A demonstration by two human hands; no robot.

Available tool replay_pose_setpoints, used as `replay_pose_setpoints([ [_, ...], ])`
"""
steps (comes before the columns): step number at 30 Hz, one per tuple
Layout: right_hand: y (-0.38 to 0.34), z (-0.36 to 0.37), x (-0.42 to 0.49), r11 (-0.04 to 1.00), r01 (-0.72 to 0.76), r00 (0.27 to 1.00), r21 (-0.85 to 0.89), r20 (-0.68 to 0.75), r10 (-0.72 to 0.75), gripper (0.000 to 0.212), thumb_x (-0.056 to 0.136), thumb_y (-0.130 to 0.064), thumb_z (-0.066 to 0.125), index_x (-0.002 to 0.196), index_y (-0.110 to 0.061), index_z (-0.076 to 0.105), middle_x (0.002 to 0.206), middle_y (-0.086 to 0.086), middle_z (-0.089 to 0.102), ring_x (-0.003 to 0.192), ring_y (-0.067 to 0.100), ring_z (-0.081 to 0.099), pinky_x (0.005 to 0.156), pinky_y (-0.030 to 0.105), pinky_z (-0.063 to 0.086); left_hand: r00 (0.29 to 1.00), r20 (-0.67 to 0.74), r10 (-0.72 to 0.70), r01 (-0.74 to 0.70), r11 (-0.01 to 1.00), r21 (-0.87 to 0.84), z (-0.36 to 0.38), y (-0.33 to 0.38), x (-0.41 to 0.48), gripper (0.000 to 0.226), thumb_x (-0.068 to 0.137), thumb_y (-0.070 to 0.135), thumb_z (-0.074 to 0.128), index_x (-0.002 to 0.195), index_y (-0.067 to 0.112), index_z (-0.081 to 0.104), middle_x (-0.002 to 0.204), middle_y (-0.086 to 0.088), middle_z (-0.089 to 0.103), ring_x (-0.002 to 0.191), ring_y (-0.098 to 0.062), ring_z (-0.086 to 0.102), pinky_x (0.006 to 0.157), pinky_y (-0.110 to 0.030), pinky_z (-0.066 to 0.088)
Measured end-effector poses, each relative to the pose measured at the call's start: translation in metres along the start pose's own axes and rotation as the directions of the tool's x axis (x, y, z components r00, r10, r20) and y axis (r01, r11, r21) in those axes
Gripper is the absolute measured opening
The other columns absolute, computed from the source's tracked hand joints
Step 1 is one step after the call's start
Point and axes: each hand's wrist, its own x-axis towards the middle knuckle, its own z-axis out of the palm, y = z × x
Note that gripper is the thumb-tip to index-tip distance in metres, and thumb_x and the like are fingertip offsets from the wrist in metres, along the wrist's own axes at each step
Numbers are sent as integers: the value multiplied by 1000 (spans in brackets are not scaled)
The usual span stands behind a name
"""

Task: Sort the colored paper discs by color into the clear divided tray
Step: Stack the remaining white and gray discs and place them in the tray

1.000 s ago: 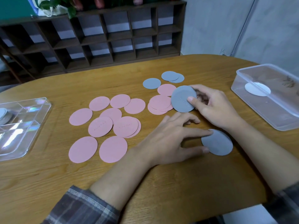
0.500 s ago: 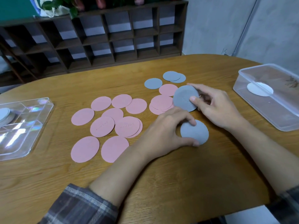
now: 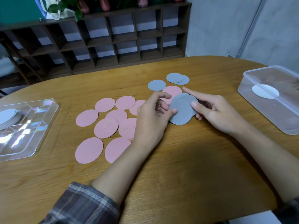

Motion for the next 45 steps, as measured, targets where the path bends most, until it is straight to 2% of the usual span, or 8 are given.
replay_pose_setpoints([
  [7, 0, 1, 0, 999, 3, 999, 33, 34, -4, 44, 103, -37, 43, 139, -58, 51, 72, 2, 64, 73, 16, 62, 89, 36, 50, 995, -63, 75, -63, 983, 170, 3, -3, 0, 45, 87, 30, 84, 130, 23, 73, 106, 6, 67, 90, 6, 60, 78, -2, 42],
  [12, -7, 6, -4, 999, 46, 997, -19, 56, -45, 46, 110, -19, 40, 152, -38, 45, 87, -9, 59, 82, 13, 59, 83, 24, 47, 989, -72, 126, -108, 969, 225, 3, -6, 1, 36, 89, 30, 82, 123, 19, 78, 91, 1, 72, 76, 2, 60, 76, 0, 36],
  [15, -12, 8, -5, 982, 66, 996, -179, 65, -55, 50, 109, -38, 38, 159, -33, 32, 96, -14, 55, 94, 9, 56, 84, 25, 41, 983, -76, 169, -145, 958, 248, 2, -7, 2, 32, 89, 30, 82, 119, 18, 80, 85, 0, 72, 74, 0, 60, 74, 0, 35],
  [21, -17, 15, -6, 932, 62, 995, -356, 101, -28, 67, 105, -47, 38, 164, -31, 9, 135, -12, 50, 117, 7, 49, 100, 29, 40, 973, -3, 230, -212, 901, 379, 6, -13, 0, 29, 97, 35, 72, 112, 12, 79, 84, -4, 63, 73, -19, 62, 73, -29, 51],
  [25, -18, 14, -6, 930, 102, 995, -354, 39, -94, 55, 106, -32, 47, 158, -23, 34, 132, -7, 59, 117, 8, 54, 99, 23, 41, 965, 25, 261, -241, 844, 479, 8, -14, -1, 35, 101, 36, 67, 122, 9, 74, 90, -8, 65, 78, -27, 65, 70, -42, 56],
  [29, -14, 11, -8, 943, 121, 991, -311, -11, -131, 28, 102, -23, 59, 130, -22, 58, 81, -14, 57, 79, 4, 53, 74, 12, 38, 949, 46, 311, -279, 763, 583, 7, -10, -3, 40, 104, 42, 56, 127, 13, 72, 90, -4, 68, 80, -25, 66, 62, -39, 55],
  [36, -3, -4, -2, 978, 19, 984, -205, -168, -54, 23, 100, -22, 61, 122, -25, 60, 81, 8, 59, 72, 13, 51, 63, 14, 38, 985, 87, 148, -172, 837, 520, -6, -16, 34, 34, 101, 34, 55, 123, 17, 75, 115, -3, 71, 108, -24, 64, 87, -36, 52],
  [45, 4, -8, 1, 977, -62, 971, -205, -239, 11, 24, 101, -25, 59, 125, -28, 58, 83, 4, 57, 77, 15, 54, 68, 21, 41, 953, 276, -123, -93, 750, 655, -15, -36, 115, 53, 103, 35, 63, 150, 15, 53, 154, -4, 55, 143, -28, 48, 114, -42, 42],
])
